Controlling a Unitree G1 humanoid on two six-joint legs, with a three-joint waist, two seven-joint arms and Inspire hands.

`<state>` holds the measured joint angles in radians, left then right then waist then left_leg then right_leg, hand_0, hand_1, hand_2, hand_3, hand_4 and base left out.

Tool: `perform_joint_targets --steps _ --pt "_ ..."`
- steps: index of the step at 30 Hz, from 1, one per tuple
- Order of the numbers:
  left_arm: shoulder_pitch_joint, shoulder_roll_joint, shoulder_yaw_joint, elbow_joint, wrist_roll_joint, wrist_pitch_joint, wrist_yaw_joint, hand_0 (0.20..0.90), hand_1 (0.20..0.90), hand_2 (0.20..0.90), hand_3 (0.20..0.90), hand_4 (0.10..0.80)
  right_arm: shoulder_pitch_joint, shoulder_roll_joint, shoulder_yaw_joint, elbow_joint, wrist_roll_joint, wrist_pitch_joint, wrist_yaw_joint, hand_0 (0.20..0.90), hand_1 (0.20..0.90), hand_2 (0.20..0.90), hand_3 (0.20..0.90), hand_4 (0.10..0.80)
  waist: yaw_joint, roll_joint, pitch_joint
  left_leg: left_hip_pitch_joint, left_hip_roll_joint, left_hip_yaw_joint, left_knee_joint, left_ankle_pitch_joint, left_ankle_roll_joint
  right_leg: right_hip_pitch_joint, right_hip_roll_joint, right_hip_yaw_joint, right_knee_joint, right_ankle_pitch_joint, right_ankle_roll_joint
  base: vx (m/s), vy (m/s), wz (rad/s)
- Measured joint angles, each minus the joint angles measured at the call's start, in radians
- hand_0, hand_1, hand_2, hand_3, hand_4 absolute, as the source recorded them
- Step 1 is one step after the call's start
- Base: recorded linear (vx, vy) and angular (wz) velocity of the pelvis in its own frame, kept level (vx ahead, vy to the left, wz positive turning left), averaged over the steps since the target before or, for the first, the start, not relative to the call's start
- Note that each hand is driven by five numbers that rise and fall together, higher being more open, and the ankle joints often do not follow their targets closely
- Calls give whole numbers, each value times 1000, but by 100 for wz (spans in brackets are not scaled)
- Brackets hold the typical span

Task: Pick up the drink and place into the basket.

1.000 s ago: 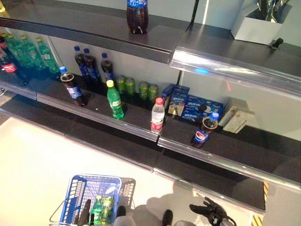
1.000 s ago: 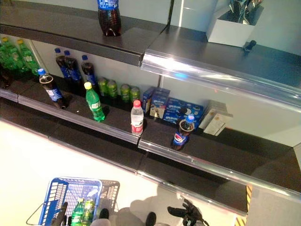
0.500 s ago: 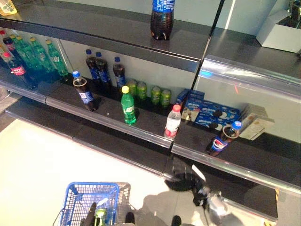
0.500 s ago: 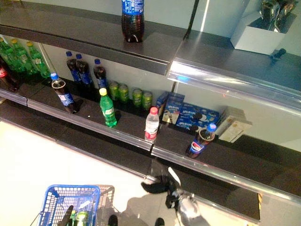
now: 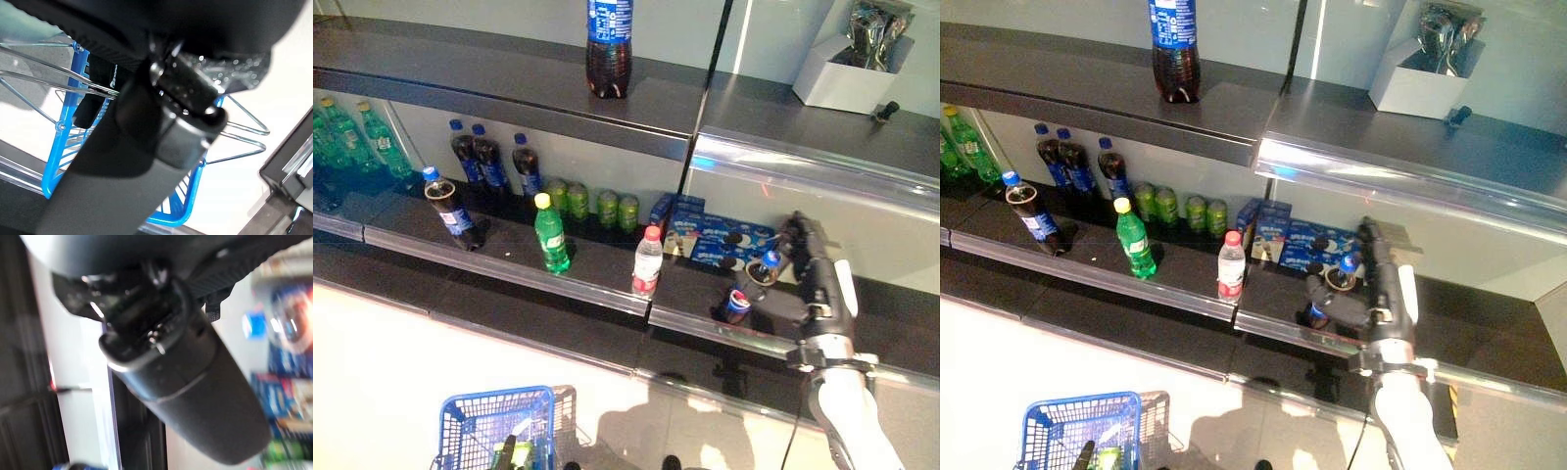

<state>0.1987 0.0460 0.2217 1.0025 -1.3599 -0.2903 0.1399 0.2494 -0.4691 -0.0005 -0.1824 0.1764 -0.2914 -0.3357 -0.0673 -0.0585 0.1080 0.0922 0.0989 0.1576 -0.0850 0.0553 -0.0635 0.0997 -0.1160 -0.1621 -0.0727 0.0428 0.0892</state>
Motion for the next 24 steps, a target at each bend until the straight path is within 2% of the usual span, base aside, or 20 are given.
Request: perform_joint_targets --steps 7,16,22,24 --pt "-1 -20 -9 1 1 1 -15 300 300 300 200 100 3 0 4 6 -15 -3 -86 900 900 900 900 800 -20 25 7 11 -1 6 0 -2 -2 4 0 7 3 -2 2 25 43 -3" --pt "-4 -36 -19 1 1 2 -22 300 300 300 200 100 7 0 29 45 -21 -3 -158 900 900 900 900 800 -20 56 31 -6 0 49 39 -23 1 -36 -10 28 51 -21 6 -1 34 -9" --pt "-81 -22 -56 -3 -14 1 -18 300 300 300 200 100 -91 2 111 139 -19 -3 -213 900 900 900 900 800 -16 66 109 -115 7 77 156 -52 13 -141 -27 32 158 -49 6 -125 -38 -1" --pt "-137 -16 -78 -8 -33 1 -16 300 300 300 200 100 -156 2 122 170 -19 -3 -228 900 900 900 900 800 -13 73 167 -154 13 77 198 -56 13 -176 -30 34 197 -58 -4 -38 -29 10"
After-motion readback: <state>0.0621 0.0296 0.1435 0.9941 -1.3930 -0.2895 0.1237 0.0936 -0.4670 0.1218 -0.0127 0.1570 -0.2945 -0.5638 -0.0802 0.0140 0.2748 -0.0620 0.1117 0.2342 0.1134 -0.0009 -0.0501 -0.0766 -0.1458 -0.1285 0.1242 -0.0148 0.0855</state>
